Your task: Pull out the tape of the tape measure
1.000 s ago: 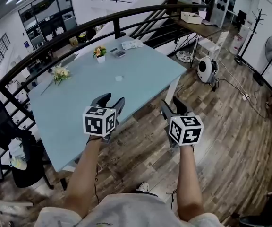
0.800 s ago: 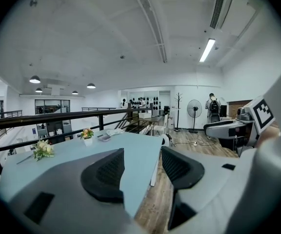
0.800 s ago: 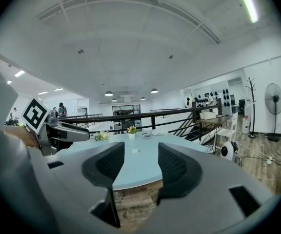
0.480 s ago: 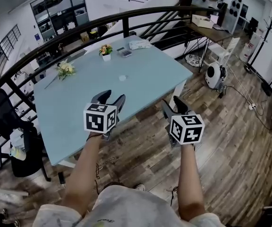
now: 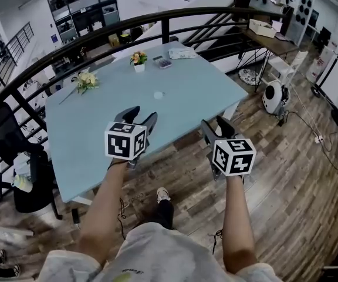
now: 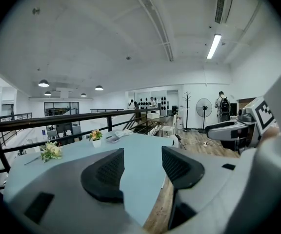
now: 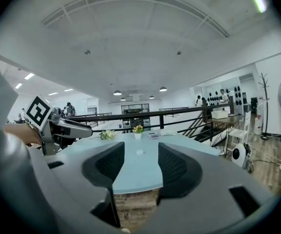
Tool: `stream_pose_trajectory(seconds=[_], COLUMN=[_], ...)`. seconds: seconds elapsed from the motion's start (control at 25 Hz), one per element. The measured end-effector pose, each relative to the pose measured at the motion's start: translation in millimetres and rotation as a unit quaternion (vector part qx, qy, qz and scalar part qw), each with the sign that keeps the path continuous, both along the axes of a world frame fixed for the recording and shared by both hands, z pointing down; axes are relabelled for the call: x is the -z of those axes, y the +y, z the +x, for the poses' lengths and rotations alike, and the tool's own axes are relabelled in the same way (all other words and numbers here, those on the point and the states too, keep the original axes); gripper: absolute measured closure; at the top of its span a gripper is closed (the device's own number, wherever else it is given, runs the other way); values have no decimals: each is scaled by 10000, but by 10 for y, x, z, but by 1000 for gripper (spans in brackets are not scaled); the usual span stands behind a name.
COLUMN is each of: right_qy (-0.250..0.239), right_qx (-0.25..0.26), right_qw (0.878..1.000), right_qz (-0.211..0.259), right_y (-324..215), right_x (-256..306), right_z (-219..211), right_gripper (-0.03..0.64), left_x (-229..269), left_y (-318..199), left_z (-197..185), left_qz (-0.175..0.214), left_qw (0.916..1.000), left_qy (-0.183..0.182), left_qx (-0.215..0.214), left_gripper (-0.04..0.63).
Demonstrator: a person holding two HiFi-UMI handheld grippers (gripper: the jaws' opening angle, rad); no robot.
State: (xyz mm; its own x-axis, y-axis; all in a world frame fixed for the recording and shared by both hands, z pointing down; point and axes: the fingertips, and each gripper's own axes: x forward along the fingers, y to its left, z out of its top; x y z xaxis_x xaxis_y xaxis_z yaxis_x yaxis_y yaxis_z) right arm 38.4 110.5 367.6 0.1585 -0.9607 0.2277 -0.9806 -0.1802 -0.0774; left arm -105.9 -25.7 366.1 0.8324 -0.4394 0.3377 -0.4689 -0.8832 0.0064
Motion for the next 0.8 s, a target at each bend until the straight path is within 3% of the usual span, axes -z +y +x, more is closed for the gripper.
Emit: stream_pose_trajectory(seconds=[0.8], right_qy=[78], right_qx=[593], right_qw=[9981], right_qz=[-169], right_y=[-1799], right_x=[-41], right_z=[579], right_gripper=[417], left_x=[-43], left_y=[-1634], left_z=[540], left_qz=[-18], left_qw=[9988], left_qy=[41], left_qx=[488], left_gripper=[354])
